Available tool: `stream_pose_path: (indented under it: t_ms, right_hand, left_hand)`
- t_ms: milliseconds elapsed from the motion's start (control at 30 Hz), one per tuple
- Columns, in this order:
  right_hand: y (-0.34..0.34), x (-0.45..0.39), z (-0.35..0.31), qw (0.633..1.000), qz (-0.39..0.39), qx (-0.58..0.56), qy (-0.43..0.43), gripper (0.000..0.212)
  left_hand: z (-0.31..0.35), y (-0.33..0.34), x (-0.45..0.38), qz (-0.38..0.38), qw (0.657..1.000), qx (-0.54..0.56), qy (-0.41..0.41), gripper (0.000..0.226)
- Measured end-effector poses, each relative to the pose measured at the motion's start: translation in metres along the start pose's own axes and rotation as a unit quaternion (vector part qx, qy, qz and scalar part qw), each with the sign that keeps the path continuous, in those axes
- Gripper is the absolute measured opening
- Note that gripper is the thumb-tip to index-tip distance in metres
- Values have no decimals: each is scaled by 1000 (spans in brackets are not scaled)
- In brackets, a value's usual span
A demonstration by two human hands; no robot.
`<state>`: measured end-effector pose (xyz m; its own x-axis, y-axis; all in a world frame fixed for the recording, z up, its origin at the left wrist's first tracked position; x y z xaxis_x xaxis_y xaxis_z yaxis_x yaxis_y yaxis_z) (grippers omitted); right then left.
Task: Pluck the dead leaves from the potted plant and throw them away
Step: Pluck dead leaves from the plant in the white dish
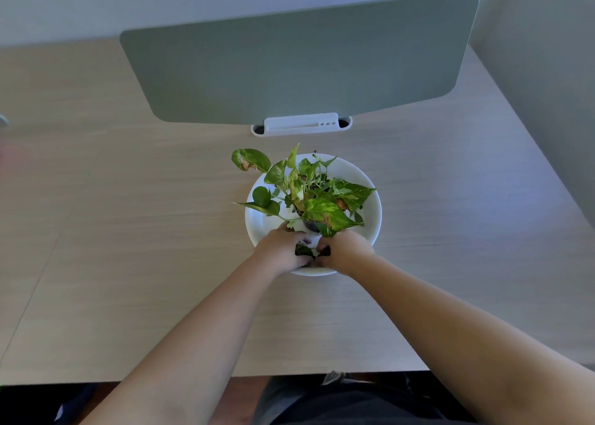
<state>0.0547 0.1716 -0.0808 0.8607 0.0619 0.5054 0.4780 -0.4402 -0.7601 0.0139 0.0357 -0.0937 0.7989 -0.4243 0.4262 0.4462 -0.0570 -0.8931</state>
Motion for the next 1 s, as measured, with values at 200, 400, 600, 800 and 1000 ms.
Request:
stream_pose_path:
  t_ms: [200,400,600,800,1000]
  right_hand:
    - [-4,-6,1,999,-35,-3,19,34]
    - [-5,-3,2,997,-19,-51,49,32]
    - [-8,-3,5,996,-4,-93,3,18]
    - [-23,0,16,964,115,-232,60,11]
    - [-38,24,38,844,180,-488,133,15]
  left_hand:
    - [8,4,-8,17,998,-24,-51,28]
    - [1,5,-8,26,999,12,-41,22]
    - [-2,3,-3,11,999,20,-24,31]
    - [-6,-11,1,64,993,89,-41,26]
    - [-6,-27,2,73,965,232,-95,12]
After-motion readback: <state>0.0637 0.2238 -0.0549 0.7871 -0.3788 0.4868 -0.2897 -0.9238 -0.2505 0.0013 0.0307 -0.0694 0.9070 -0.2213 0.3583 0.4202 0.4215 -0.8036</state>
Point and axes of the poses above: each hand's wrist, its own x-axis away from the middle knuckle, its own y-axis out of the palm, z = x × y, the point moved 5 cm from there along -x, towards the middle knuckle, and after that the axes turned 14 degrees about -x, right-handed, at the moved point
